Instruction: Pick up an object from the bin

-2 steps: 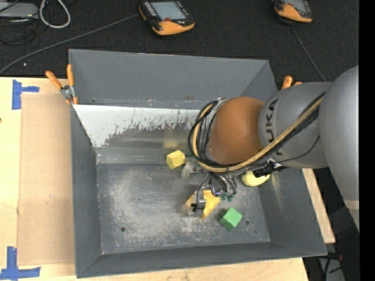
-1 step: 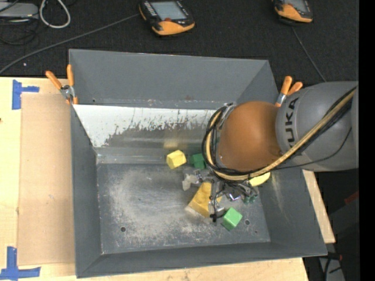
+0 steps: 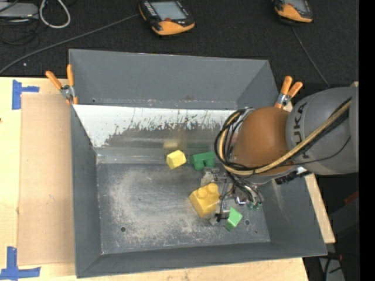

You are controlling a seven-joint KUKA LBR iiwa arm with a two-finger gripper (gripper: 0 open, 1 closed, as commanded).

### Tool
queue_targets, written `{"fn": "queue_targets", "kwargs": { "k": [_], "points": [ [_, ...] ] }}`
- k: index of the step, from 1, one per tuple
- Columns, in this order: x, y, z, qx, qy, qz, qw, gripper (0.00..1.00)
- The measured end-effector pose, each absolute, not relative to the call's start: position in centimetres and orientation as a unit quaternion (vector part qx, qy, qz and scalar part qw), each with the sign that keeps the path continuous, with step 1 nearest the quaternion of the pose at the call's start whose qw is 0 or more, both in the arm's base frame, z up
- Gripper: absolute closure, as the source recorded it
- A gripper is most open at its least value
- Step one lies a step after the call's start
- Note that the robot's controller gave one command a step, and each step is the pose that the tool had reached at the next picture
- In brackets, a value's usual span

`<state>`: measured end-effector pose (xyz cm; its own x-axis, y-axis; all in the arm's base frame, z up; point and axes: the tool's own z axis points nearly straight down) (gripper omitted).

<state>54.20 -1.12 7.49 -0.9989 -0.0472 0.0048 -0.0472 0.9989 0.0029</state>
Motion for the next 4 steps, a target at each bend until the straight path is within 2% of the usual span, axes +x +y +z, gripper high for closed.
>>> {"fn": "queue_targets", "kwargs": {
  "k": [1,2,3,4],
  "points": [
    [54.6,-1.6,7.2,0.095,-0.995,-0.002,0.0,1.0],
    [54.7,-1.1,7.1,0.118,-0.993,-0.002,0.0,1.0],
    [54.3,-0.9,9.4,0.124,-0.992,-0.003,0.007,1.0],
    [54.5,-0.9,12.8,0.124,-0.992,-0.003,0.002,1.0]
  ]
}}
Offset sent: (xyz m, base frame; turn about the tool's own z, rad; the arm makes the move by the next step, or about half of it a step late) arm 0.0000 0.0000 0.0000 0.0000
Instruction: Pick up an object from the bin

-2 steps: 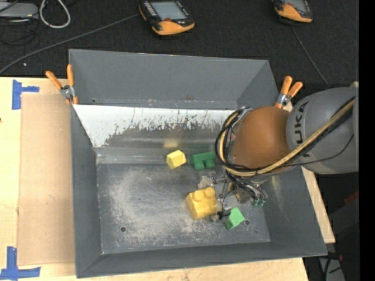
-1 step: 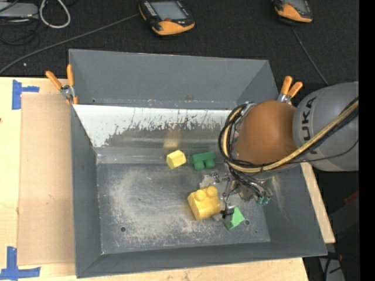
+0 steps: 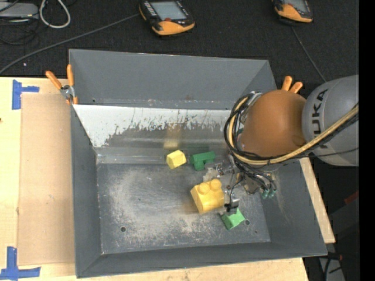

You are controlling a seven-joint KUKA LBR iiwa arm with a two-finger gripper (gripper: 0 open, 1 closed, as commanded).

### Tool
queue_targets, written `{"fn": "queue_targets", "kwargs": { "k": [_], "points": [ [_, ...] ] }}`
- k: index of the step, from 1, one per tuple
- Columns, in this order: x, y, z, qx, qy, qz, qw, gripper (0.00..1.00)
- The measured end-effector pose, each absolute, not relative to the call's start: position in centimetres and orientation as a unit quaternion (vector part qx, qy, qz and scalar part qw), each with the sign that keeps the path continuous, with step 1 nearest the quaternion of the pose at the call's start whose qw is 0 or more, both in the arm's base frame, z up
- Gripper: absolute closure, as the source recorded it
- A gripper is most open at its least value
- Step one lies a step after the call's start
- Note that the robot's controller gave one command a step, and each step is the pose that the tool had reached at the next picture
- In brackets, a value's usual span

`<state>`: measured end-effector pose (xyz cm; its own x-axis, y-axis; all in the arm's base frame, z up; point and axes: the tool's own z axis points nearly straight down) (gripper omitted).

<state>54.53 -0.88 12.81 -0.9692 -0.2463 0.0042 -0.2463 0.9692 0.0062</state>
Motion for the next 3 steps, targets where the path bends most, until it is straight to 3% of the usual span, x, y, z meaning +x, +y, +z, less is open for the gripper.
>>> {"fn": "queue_targets", "kwargs": {
  "k": [3],
  "points": [
    [54.4,-0.7,18.8,0.121,-0.993,-0.004,0.005,1.0]
  ]
}}
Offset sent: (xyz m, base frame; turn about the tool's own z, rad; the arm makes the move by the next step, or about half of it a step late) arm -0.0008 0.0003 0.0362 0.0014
